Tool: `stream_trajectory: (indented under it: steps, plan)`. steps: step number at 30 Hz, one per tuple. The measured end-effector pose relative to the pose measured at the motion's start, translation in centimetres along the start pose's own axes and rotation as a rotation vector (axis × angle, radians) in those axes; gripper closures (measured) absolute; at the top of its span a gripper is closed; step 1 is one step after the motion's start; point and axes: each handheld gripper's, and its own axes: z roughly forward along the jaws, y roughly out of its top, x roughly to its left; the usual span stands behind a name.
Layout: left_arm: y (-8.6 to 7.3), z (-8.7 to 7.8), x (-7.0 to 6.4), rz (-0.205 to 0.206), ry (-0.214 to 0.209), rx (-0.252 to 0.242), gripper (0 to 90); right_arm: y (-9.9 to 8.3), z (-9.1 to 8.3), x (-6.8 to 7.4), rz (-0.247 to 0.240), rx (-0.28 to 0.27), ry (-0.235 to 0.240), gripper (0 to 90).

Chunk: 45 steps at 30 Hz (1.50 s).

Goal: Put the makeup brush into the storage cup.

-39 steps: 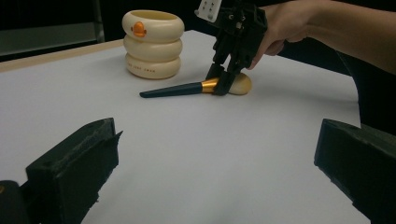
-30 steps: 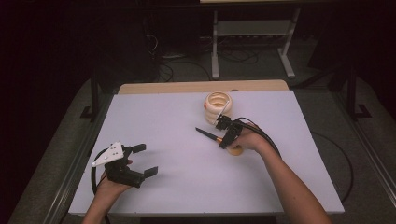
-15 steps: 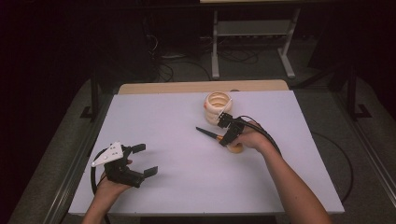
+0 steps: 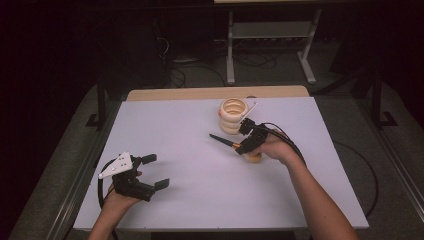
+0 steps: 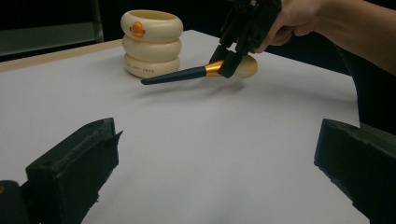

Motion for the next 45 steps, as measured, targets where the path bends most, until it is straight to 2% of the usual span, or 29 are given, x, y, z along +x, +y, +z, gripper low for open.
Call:
stream_trajectory:
  steps: [4, 9, 12, 16, 17, 19, 22, 25, 28, 29, 36, 39, 45]
  plan:
    - [0.0, 0.1, -0.1, -0.005, -0.002, 0.003, 0.0, -0.5, -0.7, 0.3, -0.012, -0.031, -0.010, 62.4]
    - [0.0, 0.3, -0.1, 0.003, -0.007, 0.011, 0.0, -1.3, -1.8, 0.9, -0.026, -0.053, -0.001, 62.4]
    - [0.0, 0.4, 0.0, -0.008, -0.008, 0.007, 0.0, -1.8, -2.8, 1.3, -0.029, -0.079, 0.009, 62.3]
    - [0.1, 0.5, 0.1, 0.007, -0.016, 0.016, 0.0, -2.6, -3.9, 1.7, -0.036, -0.108, 0.022, 62.3]
    - [0.1, 0.6, 0.0, -0.004, -0.017, 0.019, 0.0, -2.9, -4.1, 1.7, -0.048, -0.115, 0.019, 62.4]
    - [0.3, 0.7, 0.0, -0.010, -0.028, 0.015, 0.0, -3.3, -4.4, 1.9, -0.042, -0.123, 0.025, 62.4]
    - [0.6, 0.9, 0.0, 0.013, -0.042, 0.035, 0.0, -4.0, -4.8, 2.1, -0.054, -0.128, 0.026, 62.3]
    - [1.1, 1.0, -0.1, 0.023, -0.053, 0.035, 0.0, -4.5, -5.2, 2.3, -0.078, -0.139, 0.026, 62.4]
    - [1.5, 1.2, -0.2, 0.029, -0.061, 0.033, 0.0, -4.8, -5.7, 2.6, -0.082, -0.154, 0.037, 62.4]
    - [1.7, 1.3, -0.2, 0.037, -0.071, 0.031, 0.0, -4.9, -5.8, 2.6, -0.096, -0.155, 0.038, 62.4]
    - [2.5, 1.8, 0.0, 0.057, -0.095, 0.053, 0.0, -5.6, -6.5, 3.2, -0.108, -0.155, 0.066, 62.3]
    - [2.8, 2.0, 0.1, 0.068, -0.101, 0.058, 0.0, -5.8, -6.3, 3.3, -0.142, -0.144, 0.070, 62.4]
    - [4.1, 3.0, 0.0, 0.098, -0.160, 0.098, 0.0, -5.7, -6.2, 3.6, -0.156, -0.139, 0.092, 62.3]
